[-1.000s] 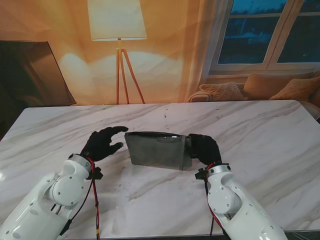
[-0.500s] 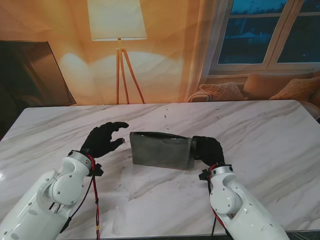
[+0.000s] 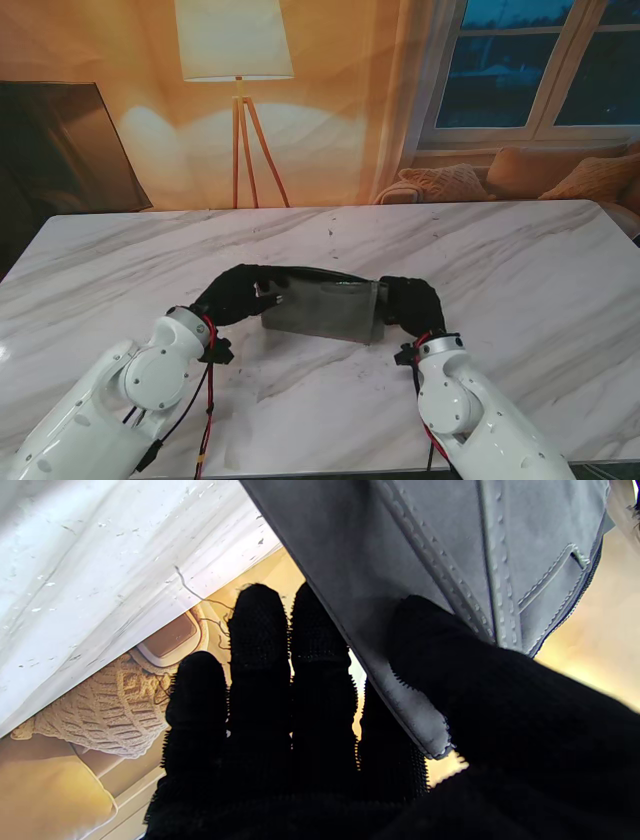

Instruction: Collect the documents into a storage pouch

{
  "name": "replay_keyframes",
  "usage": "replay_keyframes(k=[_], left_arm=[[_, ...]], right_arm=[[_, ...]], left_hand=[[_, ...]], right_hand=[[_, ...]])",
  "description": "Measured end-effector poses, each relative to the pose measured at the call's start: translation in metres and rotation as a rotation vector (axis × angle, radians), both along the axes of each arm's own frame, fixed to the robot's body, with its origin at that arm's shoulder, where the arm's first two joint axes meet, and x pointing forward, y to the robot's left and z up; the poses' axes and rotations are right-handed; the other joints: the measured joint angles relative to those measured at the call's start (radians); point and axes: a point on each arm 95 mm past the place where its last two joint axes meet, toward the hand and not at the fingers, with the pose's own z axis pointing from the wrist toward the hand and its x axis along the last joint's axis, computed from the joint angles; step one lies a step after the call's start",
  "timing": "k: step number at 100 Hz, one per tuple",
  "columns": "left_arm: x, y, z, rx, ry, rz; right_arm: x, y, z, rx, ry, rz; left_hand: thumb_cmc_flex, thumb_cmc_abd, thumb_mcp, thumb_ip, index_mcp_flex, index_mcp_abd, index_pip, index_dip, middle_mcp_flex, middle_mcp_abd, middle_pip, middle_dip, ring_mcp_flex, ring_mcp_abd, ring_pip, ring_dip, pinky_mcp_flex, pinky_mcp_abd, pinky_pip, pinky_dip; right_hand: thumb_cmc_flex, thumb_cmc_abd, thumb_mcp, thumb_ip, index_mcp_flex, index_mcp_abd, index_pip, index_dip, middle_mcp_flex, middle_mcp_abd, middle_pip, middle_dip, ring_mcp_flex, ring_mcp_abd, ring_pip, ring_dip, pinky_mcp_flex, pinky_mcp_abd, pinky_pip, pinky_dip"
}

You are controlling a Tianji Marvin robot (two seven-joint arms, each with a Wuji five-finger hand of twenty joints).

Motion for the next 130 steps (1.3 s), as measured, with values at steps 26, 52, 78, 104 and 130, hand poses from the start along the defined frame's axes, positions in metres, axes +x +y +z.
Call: replay_keyframes(k=[26,52,78,104,130], left_arm=[[0.004,-0.026,-0.013,-0.064,0.116,-0.05],[0.004,-0.046,-0.029,-0.134,0.211,-0.099],[0.002,-0.06,-0.039,-0.145,0.285,-0.152],[0.004,-0.07,-0.052,-0.203,0.372,-0.165],[0.004,-0.078,-0.059,-0.217,0.393,-0.184]], right_arm=[[-0.005,0.004,0.0,0.011,-0.008,0.009],[-0.009,0.01,0.0,0.016,-0.005,0.02],[-0.011,0.014,0.0,0.021,-0.001,0.026],[-0.011,0.016,0.0,0.024,-0.001,0.028],[-0.011,0.018,0.0,0.028,0.005,0.027]], left_hand=[[-0.006,0.023,0.005,0.0,-0.007,0.04,-0.056,-0.029,0.033,0.003,0.009,0.0,0.052,0.004,0.057,0.005,0.081,0.018,0.055,0.003],[-0.032,0.022,0.002,0.0,0.051,0.046,-0.05,-0.042,0.164,0.035,0.06,0.0,0.174,0.011,0.134,0.006,0.218,0.056,0.157,0.008],[0.106,-0.019,0.07,-0.006,0.005,0.024,-0.202,-0.142,0.227,0.018,-0.002,0.128,0.175,0.012,0.133,-0.008,0.225,0.058,0.157,-0.034],[0.293,-0.057,0.063,-0.064,-0.02,-0.011,-0.179,-0.156,0.265,0.01,-0.078,0.192,0.175,0.014,0.132,-0.02,0.225,0.059,0.157,-0.042],[0.351,-0.047,0.025,-0.064,-0.019,-0.014,-0.153,-0.156,0.265,0.01,-0.089,0.196,0.175,0.016,0.131,-0.022,0.225,0.06,0.158,-0.05]], right_hand=[[0.0,0.0,0.0,0.002,0.0,0.007,0.002,0.0,0.0,0.0,0.01,0.0,0.0,0.0,0.001,0.0,0.0,0.0,0.002,0.0],[0.0,0.0,0.0,0.003,0.0,0.011,0.005,0.0,0.0,0.001,0.015,0.0,0.0,0.0,0.011,0.0,0.0,0.0,0.012,0.0],[0.0,0.0,0.0,0.003,0.0,0.011,0.005,0.0,0.0,0.002,0.016,-0.002,0.0,0.0,0.011,0.0,0.0,0.0,0.012,0.0],[0.0,0.0,0.0,0.003,0.0,0.012,0.007,0.0,0.0,0.002,0.023,-0.002,0.0,0.002,0.012,0.0,-0.001,0.0,0.017,-0.004],[0.0,0.0,0.0,0.003,0.0,0.012,0.008,0.0,0.0,0.002,0.023,-0.002,0.0,0.002,0.012,0.0,-0.002,0.0,0.022,-0.005]])
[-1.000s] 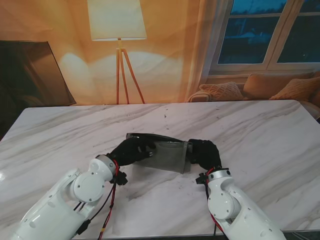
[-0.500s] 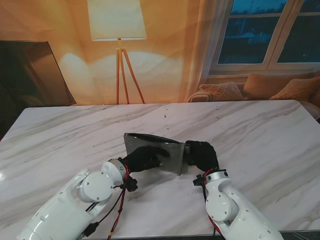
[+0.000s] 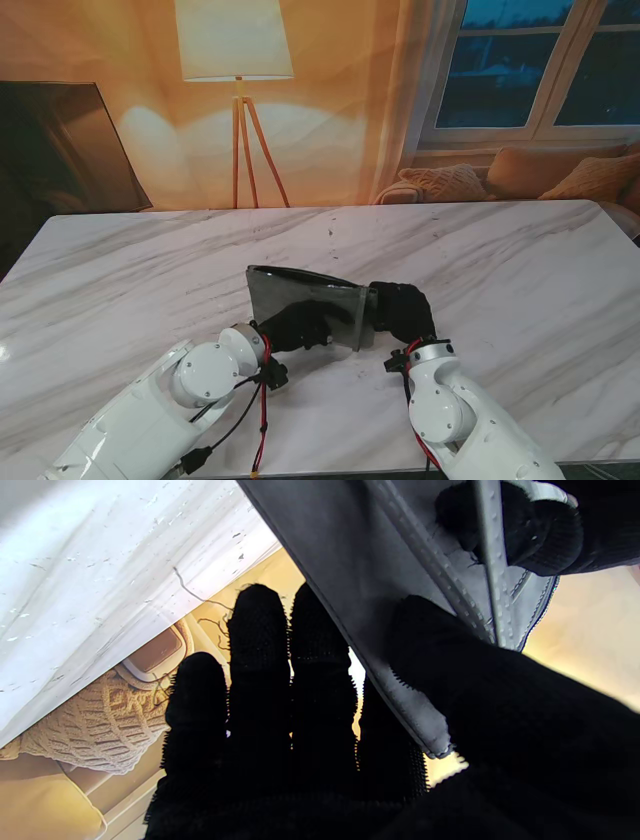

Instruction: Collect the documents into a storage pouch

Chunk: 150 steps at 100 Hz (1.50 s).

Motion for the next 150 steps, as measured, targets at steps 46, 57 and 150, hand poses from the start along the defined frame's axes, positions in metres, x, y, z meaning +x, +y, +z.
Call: replay_keyframes(k=[46,57,150], left_arm=[[0.006,-0.01,-0.013,-0.025,0.072,-0.031],[0.006,-0.013,-0.014,-0.042,0.08,-0.044],[-0.001,-0.01,-0.012,0.063,0.141,-0.279]], right_arm=[[-0.001,0.002,0.001,0.001,-0.006,0.005],[-0.001,0.003,0.001,0.0,-0.006,0.006],[0.007,-0.001,0.004,-0.008,-0.004,-0.026]], left_hand=[[0.068,0.061,-0.079,0.001,0.0,0.0,0.028,0.008,-0.001,0.001,-0.001,0.0,-0.004,0.004,-0.031,-0.01,-0.016,0.004,-0.003,-0.01],[0.068,0.074,-0.068,0.017,0.002,0.0,0.053,0.018,-0.002,0.001,0.005,-0.01,-0.016,0.008,-0.058,-0.021,-0.042,0.004,-0.025,-0.01],[-0.154,-0.013,0.202,0.049,0.088,0.038,0.295,0.128,-0.386,-0.061,-0.067,-0.346,-0.342,0.008,-0.448,-0.053,-0.456,-0.07,-0.313,-0.145]], right_hand=[[0.0,0.0,0.0,0.0,0.0,0.0,0.0,0.0,0.0,0.0,0.004,0.0,0.0,0.001,0.0,0.0,0.0,0.0,0.0,-0.002],[0.0,0.0,0.0,0.0,0.0,0.0,0.0,0.0,0.0,0.001,0.004,0.0,0.0,0.004,0.0,0.0,0.0,0.0,0.0,-0.002],[0.0,0.0,0.0,0.0,0.0,0.0,0.0,0.002,0.0,0.002,0.004,0.0,0.0,0.004,0.0,0.0,-0.001,0.0,0.001,-0.01]])
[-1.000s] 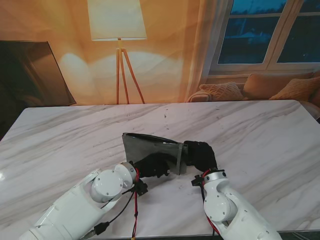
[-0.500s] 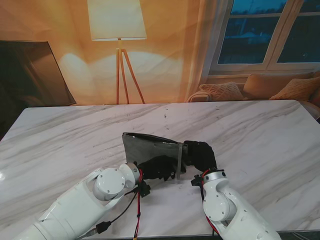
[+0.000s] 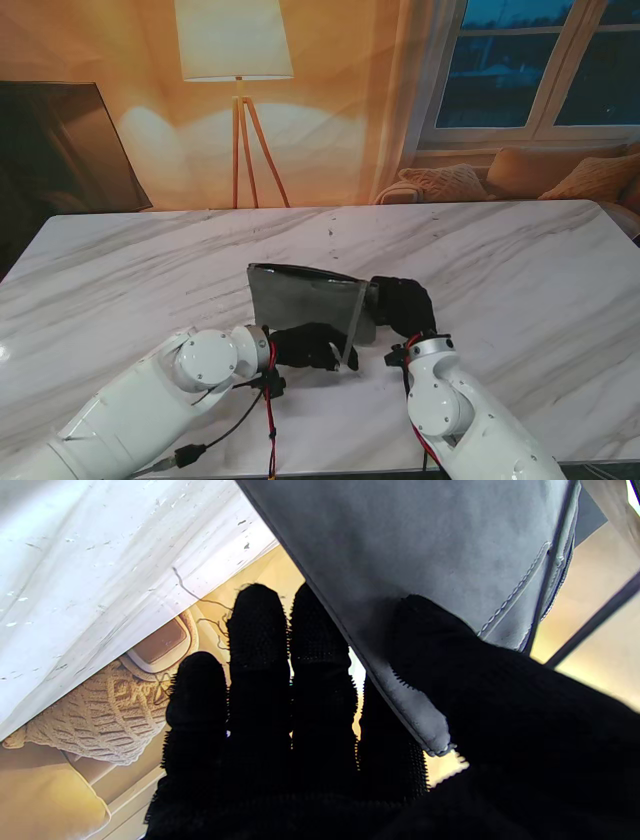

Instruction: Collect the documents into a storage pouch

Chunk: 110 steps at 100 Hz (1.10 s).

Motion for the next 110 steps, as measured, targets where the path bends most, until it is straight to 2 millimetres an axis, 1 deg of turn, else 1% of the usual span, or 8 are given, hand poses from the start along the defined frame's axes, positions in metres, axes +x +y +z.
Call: replay_keyframes(k=[7,18,31,37,48,60,76,110], left_arm=[[-0.001,0.005,0.003,0.007,-0.004,-0.017],[-0.002,0.013,0.007,0.018,-0.02,-0.039],[-0.002,0.021,0.011,0.029,-0.076,-0.001],[-0.003,0.024,0.013,0.011,-0.102,0.05],[-0.005,0.029,0.014,-0.022,-0.118,0.129],[-0.008,0.031,0.016,-0.013,-0.133,0.134],[-0.007,0.038,0.028,0.001,-0.19,0.16],[-0.004,0.055,0.053,0.054,-0.352,0.245]], right_arm=[[0.001,-0.001,0.0,-0.001,0.001,-0.003],[0.002,-0.001,0.0,-0.002,0.004,-0.008],[0.002,-0.001,0.0,-0.002,0.005,-0.01],[0.001,-0.002,0.0,-0.002,0.005,-0.009],[0.001,-0.002,-0.001,0.002,0.002,-0.003],[-0.001,-0.003,-0.002,0.005,0.001,0.0],[-0.004,-0.004,-0.002,0.02,-0.009,0.017],[-0.008,-0.007,-0.003,0.003,-0.031,0.057]], left_hand=[[-0.096,-0.047,0.034,-0.002,-0.036,0.0,0.013,0.019,0.001,-0.001,-0.005,-0.008,-0.02,-0.013,0.004,-0.06,-0.013,-0.014,-0.006,-0.011],[-0.24,-0.092,0.008,-0.006,-0.078,0.0,0.05,0.079,-0.025,-0.002,-0.012,-0.015,-0.02,-0.013,0.003,-0.075,-0.022,-0.015,-0.007,-0.02],[-0.255,-0.123,-0.108,-0.011,-0.076,0.014,0.231,0.181,0.075,0.017,0.03,0.015,0.024,-0.011,0.053,-0.058,0.031,-0.004,0.008,-0.014],[-0.255,-0.123,-0.129,-0.011,-0.048,0.023,0.343,0.212,0.166,0.033,0.083,0.049,0.087,0.008,0.107,-0.032,0.079,0.029,0.036,0.013],[-0.255,-0.095,-0.141,-0.011,0.063,0.024,0.533,0.246,0.322,0.054,0.187,0.099,0.217,0.042,0.216,0.01,0.204,0.105,0.112,0.074],[-0.276,-0.004,-0.14,-0.011,0.112,0.052,0.594,0.309,0.381,0.064,0.256,0.139,0.266,0.047,0.293,0.03,0.262,0.131,0.155,0.111],[-0.33,0.149,-0.188,0.074,0.196,0.074,0.631,0.517,0.44,0.065,0.334,0.185,0.351,0.055,0.374,0.042,0.341,0.17,0.205,0.171],[-0.35,0.159,-0.2,0.092,0.211,0.082,0.66,0.579,0.506,0.061,0.397,0.207,0.442,0.058,0.473,0.052,0.448,0.206,0.29,0.187]], right_hand=[[0.0,0.0,0.0,0.0,0.0,0.0,0.0,0.001,0.0,0.0,0.0,0.0,0.0,0.0,0.0,0.0,0.0,0.0,0.0,0.0],[0.0,0.0,0.0,0.0,0.0,0.0,0.0,0.001,0.0,0.0,0.0,0.0,0.0,0.0,0.0,0.0,0.0,0.0,0.0,0.0],[0.0,0.0,0.0,0.0,0.0,0.0,0.0,0.006,0.0,0.0,0.0,0.0,0.0,0.0,0.0,0.0,0.0,0.0,0.0,0.0],[0.0,0.0,0.0,0.0,0.0,0.0,0.0,0.009,0.0,0.0,0.0,0.0,0.0,0.0,0.0,0.0,0.0,0.0,0.0,0.0],[0.0,0.0,0.0,0.0,0.0,0.0,0.0,0.013,0.0,0.0,0.0,0.0,0.0,0.0,0.0,-0.002,0.0,0.0,0.0,0.0],[0.0,-0.001,0.0,0.0,0.0,0.0,0.0,0.015,0.0,0.0,-0.003,0.0,0.0,0.0,0.0,-0.014,0.0,0.0,0.0,0.0],[0.0,-0.001,0.0,0.0,0.0,0.0,0.0,0.023,0.0,-0.001,-0.004,0.0,0.0,0.0,0.0,-0.025,0.0,0.0,0.0,-0.014],[0.0,-0.012,0.011,-0.003,0.0,0.0,0.0,0.049,0.013,-0.009,-0.022,0.0,0.0,0.0,-0.01,-0.037,0.007,-0.01,-0.012,-0.028]])
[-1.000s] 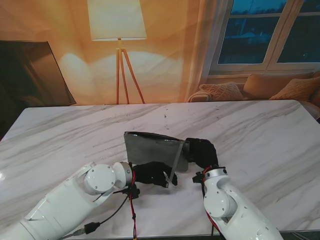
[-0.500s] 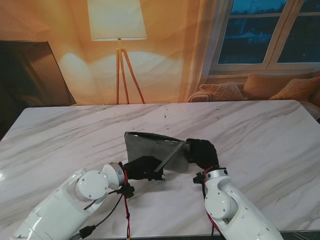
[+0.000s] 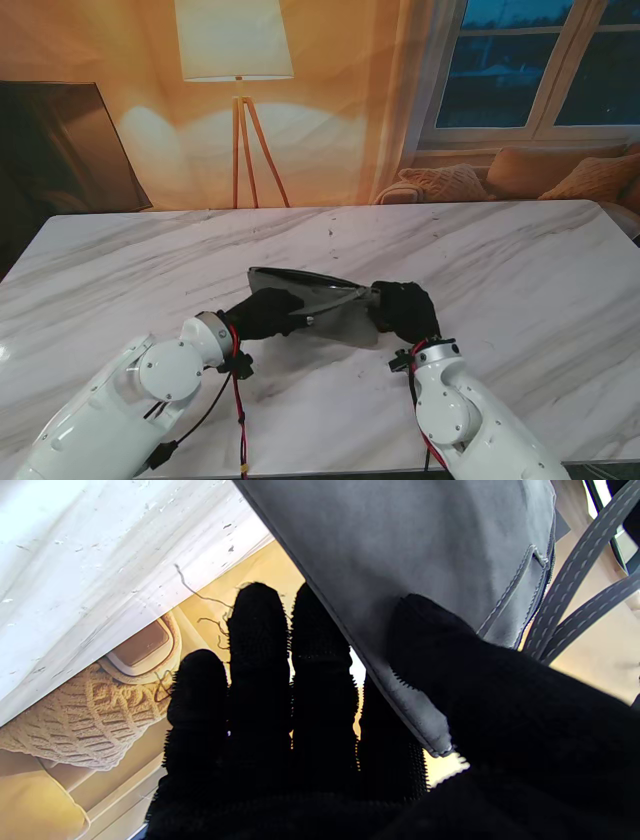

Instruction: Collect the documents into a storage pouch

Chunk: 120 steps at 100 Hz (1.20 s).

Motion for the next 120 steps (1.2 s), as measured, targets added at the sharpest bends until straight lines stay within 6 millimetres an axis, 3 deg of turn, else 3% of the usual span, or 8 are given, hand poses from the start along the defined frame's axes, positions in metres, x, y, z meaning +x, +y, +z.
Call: replay_keyframes(k=[28,36,48,105,120], left_arm=[[0.006,0.01,0.011,0.011,-0.079,0.054],[0.007,0.013,0.014,0.028,-0.108,0.058],[0.008,0.017,0.019,0.045,-0.141,0.066],[0.011,0.035,0.026,0.073,-0.199,0.13],[0.01,0.038,0.028,0.074,-0.203,0.137]], right_arm=[[-0.003,0.0,-0.002,-0.014,-0.002,0.035],[-0.004,0.0,-0.003,-0.016,-0.002,0.036],[-0.004,0.001,-0.003,-0.015,0.003,0.041],[-0.006,0.006,-0.001,-0.008,0.024,0.039],[-0.006,0.008,-0.002,0.023,0.052,0.013]], left_hand=[[-0.017,-0.002,-0.002,0.0,0.001,-0.003,0.046,0.023,0.041,-0.009,0.048,0.01,0.059,-0.006,0.044,0.0,0.065,0.009,0.041,0.001],[-0.033,-0.004,-0.002,0.024,0.014,-0.011,0.062,0.028,0.055,-0.016,0.067,0.015,0.085,-0.013,0.076,-0.003,0.099,0.015,0.07,-0.002],[-0.037,-0.005,-0.001,0.024,0.016,-0.012,0.071,0.036,0.066,-0.025,0.077,0.017,0.12,-0.021,0.087,-0.011,0.132,0.016,0.084,-0.011],[-0.046,-0.006,0.003,0.036,0.018,-0.051,0.071,0.036,0.066,-0.026,0.077,0.019,0.12,-0.022,0.09,-0.014,0.133,0.016,0.09,-0.027],[-0.046,-0.006,0.003,0.036,0.019,-0.054,0.069,0.036,0.066,-0.026,0.077,0.019,0.12,-0.022,0.09,-0.02,0.133,0.016,0.09,-0.029]], right_hand=[[-0.001,-0.001,0.0,0.0,0.0,0.0,0.0,0.012,0.0,-0.006,-0.008,0.0,0.0,-0.005,-0.013,0.0,0.023,-0.013,-0.034,-0.033],[-0.001,-0.001,0.0,-0.001,0.0,-0.001,0.0,0.012,0.0,-0.006,-0.008,0.0,0.0,-0.005,-0.013,0.0,0.024,-0.013,-0.035,-0.033],[-0.002,-0.015,0.0,-0.003,0.006,-0.011,-0.001,0.021,0.0,-0.006,-0.009,0.0,0.0,-0.005,-0.013,-0.001,0.033,-0.013,-0.036,-0.04],[-0.003,-0.041,0.0,-0.028,0.025,-0.025,-0.014,0.025,0.01,-0.009,-0.022,0.0,0.011,-0.005,-0.024,-0.001,0.062,-0.014,-0.044,-0.065],[-0.004,-0.042,0.0,-0.029,0.027,-0.025,-0.017,0.03,0.012,0.0,-0.022,0.0,0.047,0.013,-0.014,-0.004,0.103,0.006,-0.001,-0.066]])
